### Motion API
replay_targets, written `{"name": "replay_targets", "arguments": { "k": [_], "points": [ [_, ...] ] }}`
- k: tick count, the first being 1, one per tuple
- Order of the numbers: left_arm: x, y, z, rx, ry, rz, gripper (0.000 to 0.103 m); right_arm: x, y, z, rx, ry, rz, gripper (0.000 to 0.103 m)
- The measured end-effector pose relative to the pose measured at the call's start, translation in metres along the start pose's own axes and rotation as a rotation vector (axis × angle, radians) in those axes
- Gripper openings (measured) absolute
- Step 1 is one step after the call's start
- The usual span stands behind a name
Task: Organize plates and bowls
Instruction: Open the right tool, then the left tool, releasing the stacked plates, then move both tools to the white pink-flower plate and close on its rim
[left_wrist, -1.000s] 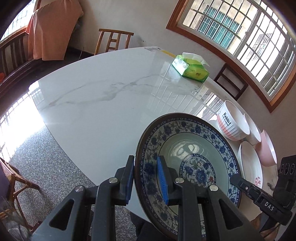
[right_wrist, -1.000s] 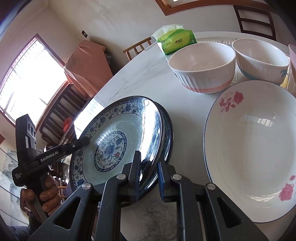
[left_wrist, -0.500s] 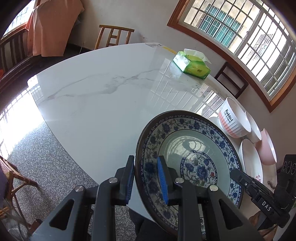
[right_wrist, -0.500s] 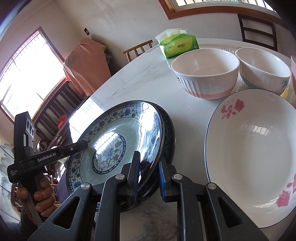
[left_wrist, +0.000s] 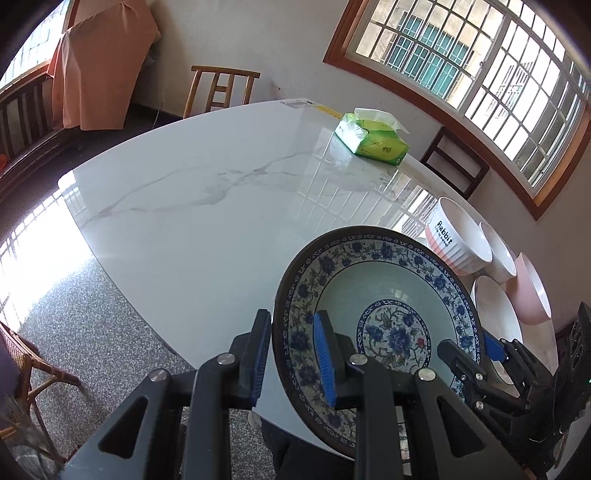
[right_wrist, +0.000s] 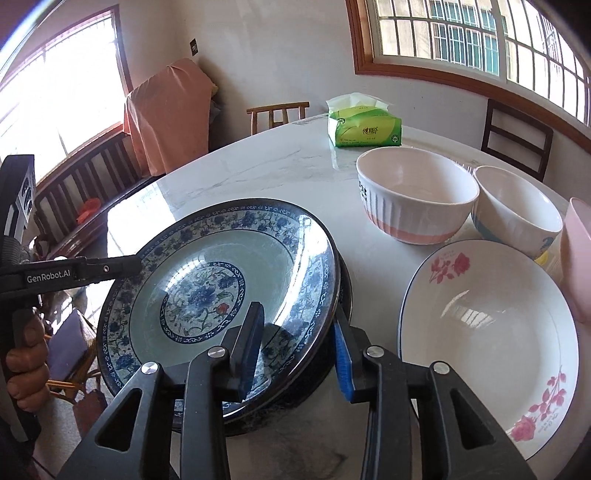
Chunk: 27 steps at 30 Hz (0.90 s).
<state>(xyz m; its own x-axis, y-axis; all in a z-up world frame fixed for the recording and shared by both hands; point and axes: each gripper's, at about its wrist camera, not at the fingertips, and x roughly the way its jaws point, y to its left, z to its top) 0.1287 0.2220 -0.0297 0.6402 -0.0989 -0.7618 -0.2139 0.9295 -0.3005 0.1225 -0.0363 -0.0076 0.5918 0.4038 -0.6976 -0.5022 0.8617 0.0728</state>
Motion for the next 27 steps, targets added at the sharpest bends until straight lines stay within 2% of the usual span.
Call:
{"name": "replay_targets", "arguments": {
  "k": [4, 6, 10, 12, 15, 19, 22, 27],
  "points": [
    [0.001, -0.002, -0.003, 0.001, 0.012, -0.003, 0.025, 0.002, 0.010, -0.001, -0.067, 0.000, -0.068, 0.053],
    [0.001, -0.002, -0.005, 0.001, 0.016, 0.001, 0.025, -0.001, 0.014, -0.002, -0.095, -0.015, -0.092, 0.056],
    [-0.006, -0.004, -0.005, -0.011, 0.013, -0.001, 0.025, -0.008, 0.028, -0.001, -0.185, -0.065, -0.170, 0.078],
    [-0.012, -0.008, -0.007, -0.006, 0.013, -0.030, 0.025, -0.015, 0.033, -0.001, -0.214, -0.098, -0.208, 0.078],
    [-0.020, -0.021, -0.012, 0.030, 0.004, -0.041, 0.026, -0.036, 0.019, -0.002, -0.126, -0.137, -0.157, 0.078],
    [-0.023, -0.048, -0.022, 0.093, 0.017, -0.082, 0.031, -0.066, -0.028, -0.018, 0.062, -0.156, -0.122, 0.078],
    [-0.021, -0.072, -0.029, 0.133, 0.051, -0.140, 0.031, -0.087, -0.063, -0.036, 0.171, -0.166, -0.139, 0.077],
    [-0.009, -0.112, -0.032, 0.143, 0.152, -0.260, 0.032, -0.109, -0.117, -0.062, 0.296, -0.178, -0.198, 0.075]
  ]
}}
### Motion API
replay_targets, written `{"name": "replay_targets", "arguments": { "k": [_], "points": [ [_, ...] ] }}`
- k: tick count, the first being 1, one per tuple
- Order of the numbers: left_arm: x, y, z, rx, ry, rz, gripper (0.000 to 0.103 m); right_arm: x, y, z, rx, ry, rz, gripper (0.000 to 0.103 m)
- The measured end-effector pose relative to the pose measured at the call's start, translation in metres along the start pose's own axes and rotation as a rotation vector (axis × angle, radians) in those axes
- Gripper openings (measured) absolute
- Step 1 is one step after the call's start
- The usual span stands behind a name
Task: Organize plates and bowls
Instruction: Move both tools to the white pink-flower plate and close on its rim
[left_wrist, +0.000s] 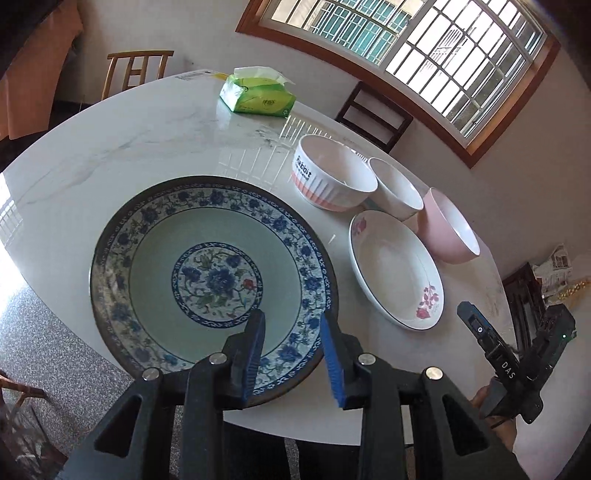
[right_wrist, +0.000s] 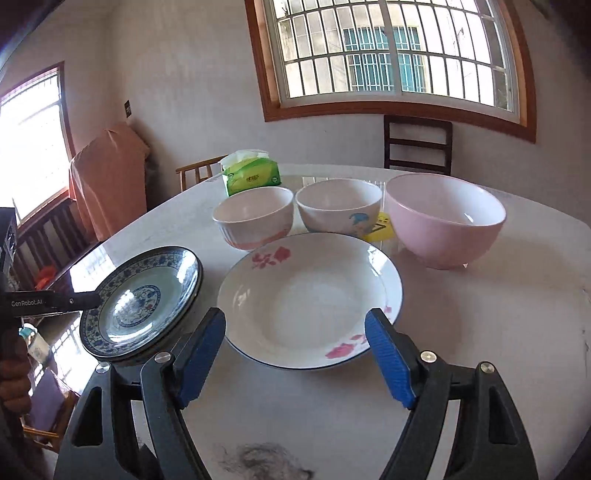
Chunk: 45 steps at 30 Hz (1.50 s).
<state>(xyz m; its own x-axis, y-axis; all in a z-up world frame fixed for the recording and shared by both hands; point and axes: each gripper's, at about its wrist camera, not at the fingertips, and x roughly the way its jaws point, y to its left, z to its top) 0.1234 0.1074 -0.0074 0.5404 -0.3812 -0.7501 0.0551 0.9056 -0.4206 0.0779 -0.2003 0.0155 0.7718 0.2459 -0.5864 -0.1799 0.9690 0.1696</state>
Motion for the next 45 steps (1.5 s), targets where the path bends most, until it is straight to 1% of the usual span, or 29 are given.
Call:
{"name": "replay_targets", "arguments": {
  "k": [3, 5, 6, 9, 10, 11, 12, 13, 15, 17, 18, 20, 22, 24, 29, 33, 37, 45],
  "points": [
    [0.011, -0.023, 0.011, 0.011, 0.032, -0.053, 0.032, 0.004, -0.035, 0.001, 0.121, 0.006, 0.012, 0.072],
    [0.019, -0.038, 0.019, 0.028, 0.042, -0.067, 0.033, 0.009, -0.053, -0.002, 0.187, 0.019, 0.031, 0.070],
    [0.024, -0.045, 0.024, 0.041, 0.046, -0.070, 0.036, 0.012, -0.058, -0.003, 0.210, 0.027, 0.043, 0.067],
    [0.039, -0.063, 0.038, 0.066, 0.058, -0.065, 0.039, 0.021, -0.069, -0.006, 0.259, 0.044, 0.061, 0.061],
    [0.045, -0.068, 0.042, 0.082, 0.065, -0.061, 0.040, 0.023, -0.073, -0.006, 0.278, 0.049, 0.079, 0.057],
    [0.052, -0.071, 0.047, 0.089, 0.076, -0.042, 0.040, 0.025, -0.075, -0.005, 0.288, 0.045, 0.087, 0.056],
    [0.058, -0.074, 0.050, 0.087, 0.086, -0.030, 0.040, 0.026, -0.077, -0.004, 0.289, 0.043, 0.084, 0.056],
    [0.065, -0.076, 0.053, 0.090, 0.094, -0.036, 0.040, 0.030, -0.078, -0.002, 0.288, 0.048, 0.082, 0.056],
    [0.076, -0.079, 0.060, 0.091, 0.114, -0.022, 0.040, 0.035, -0.082, 0.001, 0.297, 0.054, 0.095, 0.053],
    [0.088, -0.081, 0.065, 0.090, 0.138, -0.036, 0.040, 0.039, -0.085, 0.003, 0.297, 0.056, 0.095, 0.053],
    [0.094, -0.083, 0.066, 0.095, 0.150, -0.027, 0.040, 0.041, -0.085, 0.004, 0.295, 0.060, 0.100, 0.053],
    [0.101, -0.083, 0.069, 0.087, 0.152, -0.017, 0.040, 0.044, -0.087, 0.006, 0.296, 0.063, 0.106, 0.053],
    [0.106, -0.084, 0.072, 0.085, 0.155, -0.034, 0.040, 0.047, -0.087, 0.007, 0.297, 0.071, 0.108, 0.053],
    [0.112, -0.084, 0.076, 0.087, 0.163, -0.019, 0.040, 0.051, -0.090, 0.007, 0.308, 0.080, 0.112, 0.053],
    [0.118, -0.074, 0.078, 0.020, 0.167, -0.007, 0.040, 0.057, -0.092, 0.009, 0.323, 0.101, 0.126, 0.053],
    [0.121, -0.062, 0.078, -0.053, 0.187, -0.038, 0.040, 0.061, -0.093, 0.008, 0.323, 0.125, 0.138, 0.053],
    [0.129, -0.065, 0.076, -0.035, 0.207, -0.015, 0.040, 0.064, -0.094, 0.009, 0.330, 0.139, 0.148, 0.053],
    [0.139, -0.068, 0.068, -0.024, 0.244, -0.005, 0.040, 0.076, -0.090, 0.013, 0.313, 0.189, 0.150, 0.053]
  ]
}}
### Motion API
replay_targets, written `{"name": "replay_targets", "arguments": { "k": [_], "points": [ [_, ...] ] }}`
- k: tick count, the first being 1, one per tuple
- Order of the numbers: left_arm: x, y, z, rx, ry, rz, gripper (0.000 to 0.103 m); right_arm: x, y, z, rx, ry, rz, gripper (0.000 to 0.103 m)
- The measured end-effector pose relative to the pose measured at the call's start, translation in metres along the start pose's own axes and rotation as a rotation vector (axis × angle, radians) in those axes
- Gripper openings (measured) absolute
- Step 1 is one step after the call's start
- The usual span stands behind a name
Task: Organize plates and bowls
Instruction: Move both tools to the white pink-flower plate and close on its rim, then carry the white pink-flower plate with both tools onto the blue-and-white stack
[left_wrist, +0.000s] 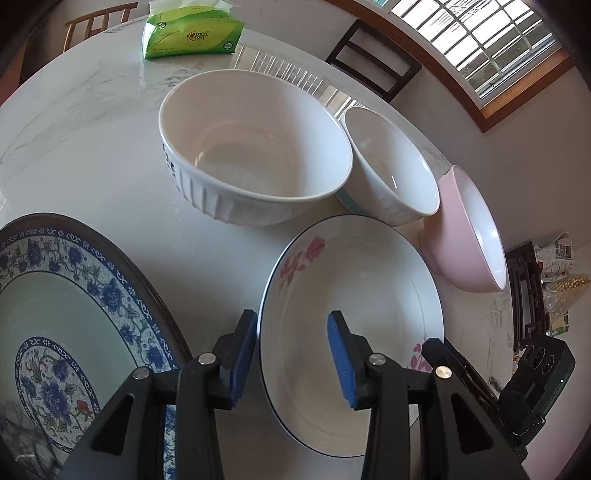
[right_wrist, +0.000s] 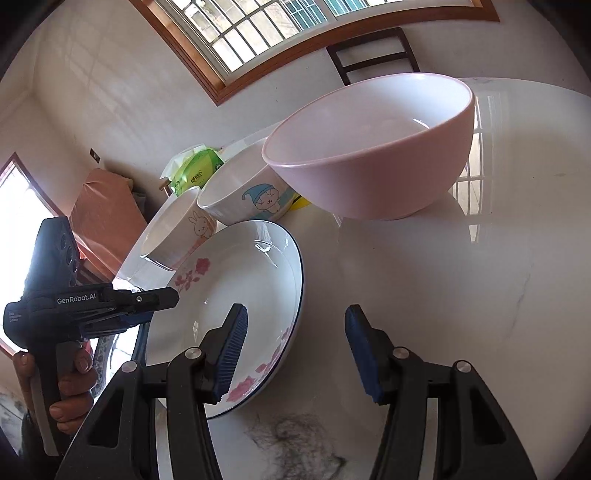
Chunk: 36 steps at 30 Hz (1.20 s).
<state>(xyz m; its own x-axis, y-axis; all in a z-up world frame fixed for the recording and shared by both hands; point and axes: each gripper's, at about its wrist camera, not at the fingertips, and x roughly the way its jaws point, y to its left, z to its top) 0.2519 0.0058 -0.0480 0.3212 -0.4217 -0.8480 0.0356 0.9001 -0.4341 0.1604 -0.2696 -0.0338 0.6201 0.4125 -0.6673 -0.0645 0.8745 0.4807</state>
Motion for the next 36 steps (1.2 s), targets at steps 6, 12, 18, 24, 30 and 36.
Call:
{"name": "replay_targets", "arguments": {
  "k": [6, 12, 18, 24, 30, 36],
  "points": [
    [0.002, -0.013, -0.010, 0.070, -0.029, 0.121, 0.027, 0.013, 0.012, 0.002, -0.049, 0.052, -0.016, 0.039],
    [-0.002, -0.010, -0.021, 0.047, -0.050, 0.151, 0.019, 0.016, 0.017, -0.001, -0.090, 0.076, -0.039, 0.017],
    [-0.004, -0.011, -0.026, 0.042, -0.063, 0.146, 0.019, 0.010, 0.015, -0.005, -0.086, 0.068, -0.044, 0.016],
    [-0.010, -0.017, -0.034, 0.057, -0.074, 0.153, 0.019, -0.005, 0.014, -0.017, -0.072, 0.057, -0.045, 0.015],
    [-0.021, -0.030, -0.052, 0.073, -0.105, 0.157, 0.019, -0.025, 0.014, -0.030, -0.047, 0.043, -0.035, 0.015],
    [-0.045, -0.031, -0.067, 0.086, -0.154, 0.176, 0.019, -0.043, 0.023, -0.038, -0.049, 0.025, -0.022, 0.015]
  ]
}}
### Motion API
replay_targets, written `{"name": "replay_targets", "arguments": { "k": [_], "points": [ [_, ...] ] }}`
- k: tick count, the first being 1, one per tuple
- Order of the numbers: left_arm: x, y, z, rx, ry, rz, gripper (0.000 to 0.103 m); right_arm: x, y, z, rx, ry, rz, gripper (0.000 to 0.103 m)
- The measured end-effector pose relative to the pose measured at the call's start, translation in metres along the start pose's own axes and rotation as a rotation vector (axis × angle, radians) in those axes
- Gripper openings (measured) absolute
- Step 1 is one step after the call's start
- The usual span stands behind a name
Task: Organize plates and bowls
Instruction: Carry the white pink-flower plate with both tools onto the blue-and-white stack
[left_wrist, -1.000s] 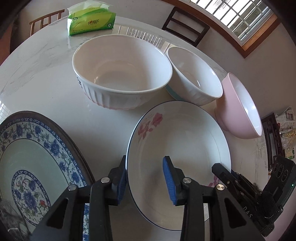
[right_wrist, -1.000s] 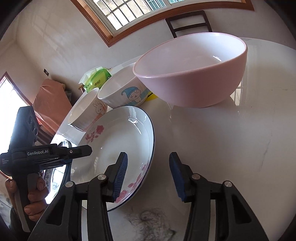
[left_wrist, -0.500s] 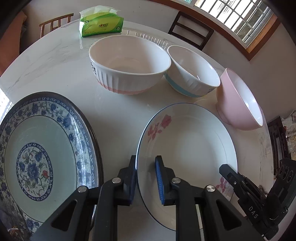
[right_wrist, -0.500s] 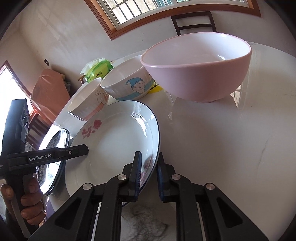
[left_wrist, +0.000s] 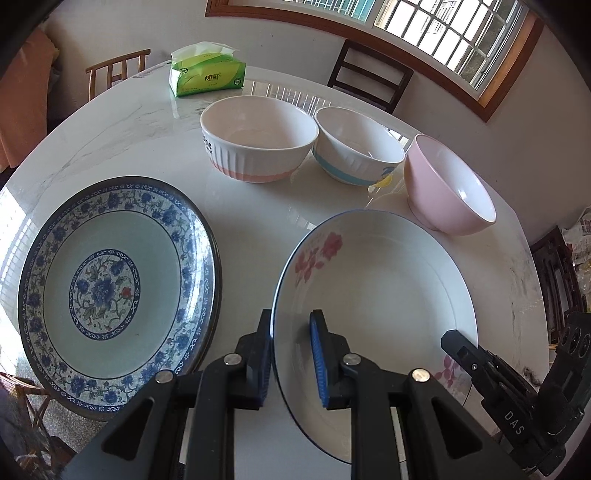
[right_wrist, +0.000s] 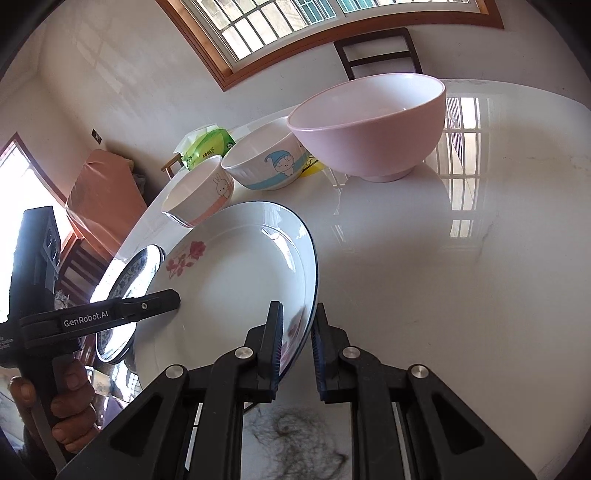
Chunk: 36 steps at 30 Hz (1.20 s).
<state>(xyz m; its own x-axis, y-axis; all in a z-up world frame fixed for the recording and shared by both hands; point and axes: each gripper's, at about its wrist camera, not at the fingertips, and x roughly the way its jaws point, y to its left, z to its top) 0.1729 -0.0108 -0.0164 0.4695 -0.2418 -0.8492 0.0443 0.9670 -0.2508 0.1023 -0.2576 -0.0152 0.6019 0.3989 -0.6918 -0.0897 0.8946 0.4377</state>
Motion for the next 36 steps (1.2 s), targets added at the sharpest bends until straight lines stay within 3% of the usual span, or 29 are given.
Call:
{"name": "replay_targets", "arguments": {
  "k": [14, 36],
  "points": [
    [-0.049, 0.042, -0.013, -0.045, -0.089, 0.059, 0.019, -0.009, 0.048, -0.008, -0.068, -0.001, 0.058, 0.015],
    [-0.077, 0.139, -0.017, -0.200, -0.136, 0.105, 0.019, 0.033, 0.138, -0.008, -0.218, 0.071, 0.095, 0.015]
  ]
}}
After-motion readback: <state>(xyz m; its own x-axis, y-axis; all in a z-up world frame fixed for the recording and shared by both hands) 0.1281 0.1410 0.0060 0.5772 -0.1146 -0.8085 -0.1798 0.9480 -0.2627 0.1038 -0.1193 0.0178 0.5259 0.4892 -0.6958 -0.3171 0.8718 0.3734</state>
